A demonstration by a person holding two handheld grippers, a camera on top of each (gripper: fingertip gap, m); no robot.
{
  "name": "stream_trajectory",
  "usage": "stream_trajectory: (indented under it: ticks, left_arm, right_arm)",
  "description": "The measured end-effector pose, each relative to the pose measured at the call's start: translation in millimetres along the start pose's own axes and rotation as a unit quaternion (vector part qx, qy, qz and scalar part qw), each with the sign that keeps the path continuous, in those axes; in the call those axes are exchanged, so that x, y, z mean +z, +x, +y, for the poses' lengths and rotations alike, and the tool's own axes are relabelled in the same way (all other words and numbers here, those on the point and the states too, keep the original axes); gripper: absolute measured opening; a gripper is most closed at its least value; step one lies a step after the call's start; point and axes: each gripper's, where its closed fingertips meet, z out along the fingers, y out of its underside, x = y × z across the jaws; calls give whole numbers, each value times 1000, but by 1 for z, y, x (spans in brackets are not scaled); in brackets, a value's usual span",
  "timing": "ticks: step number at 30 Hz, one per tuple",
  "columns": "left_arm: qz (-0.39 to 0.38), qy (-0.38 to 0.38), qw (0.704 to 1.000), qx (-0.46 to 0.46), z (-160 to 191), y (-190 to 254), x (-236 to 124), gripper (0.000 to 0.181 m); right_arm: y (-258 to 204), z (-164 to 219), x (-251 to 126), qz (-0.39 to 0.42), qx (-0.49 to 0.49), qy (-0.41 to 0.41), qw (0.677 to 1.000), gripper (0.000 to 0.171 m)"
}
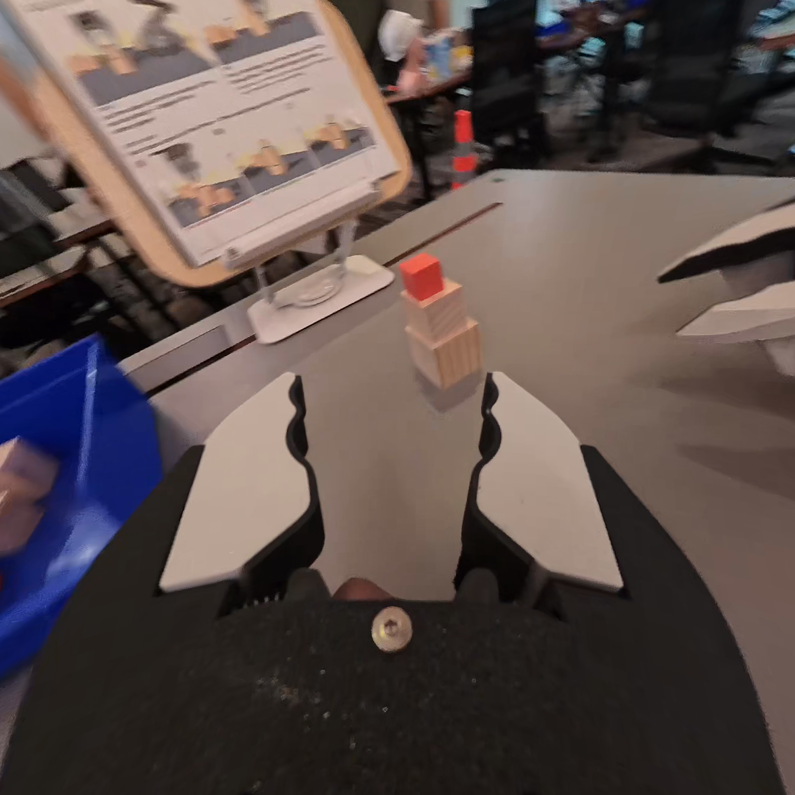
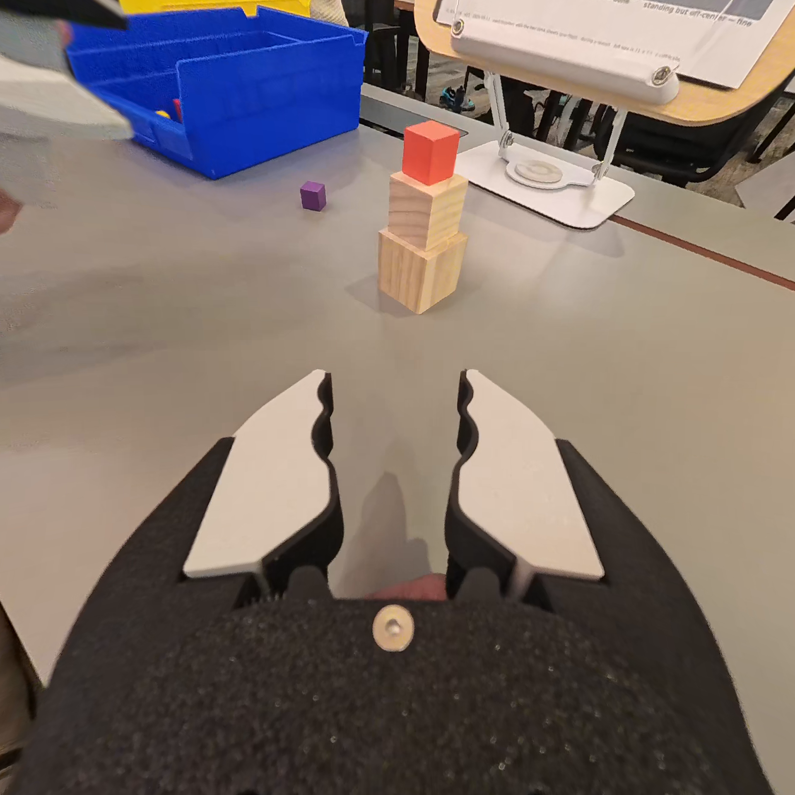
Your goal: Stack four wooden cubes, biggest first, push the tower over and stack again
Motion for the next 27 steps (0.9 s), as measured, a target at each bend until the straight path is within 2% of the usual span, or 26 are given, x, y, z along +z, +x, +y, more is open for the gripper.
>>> stream_trajectory:
  ticks: [3, 5, 8, 11, 17, 20, 23, 27]
  left_arm:
    - [-53, 27, 995, -79, 17, 0, -33, 79]
    - [-68, 24, 991, -112, 32, 3, -42, 80]
    - [-70, -1, 989, -132, 54, 9, -44, 83]
    - [-74, -1, 989, -132, 54, 8, -44, 81]
    - [-76, -58, 982, -160, 71, 2, -34, 80]
    - [-86, -77, 980, -163, 74, -17, -15, 78]
    - [-66, -126, 977, -160, 78, -39, 24, 79]
    - [-48, -231, 962, -137, 107, -70, 80, 83]
  right_arm:
    - [-2, -2, 2, -2, -6, -1, 1000, 55]
    - [-4, -2, 4, -3, -10, -2, 1000, 55]
    - [-8, -3, 6, -7, -13, -3, 1000, 55]
    - [-12, -1, 7, -9, -16, -6, 1000, 55]
    - [-11, 4, 7, -6, -17, -14, 1000, 55]
    - [-8, 6, 4, -3, -12, -13, 1000, 55]
    - [-4, 7, 3, -1, -7, -14, 1000, 54]
    - [-1, 3, 0, -1, -6, -9, 1000, 53]
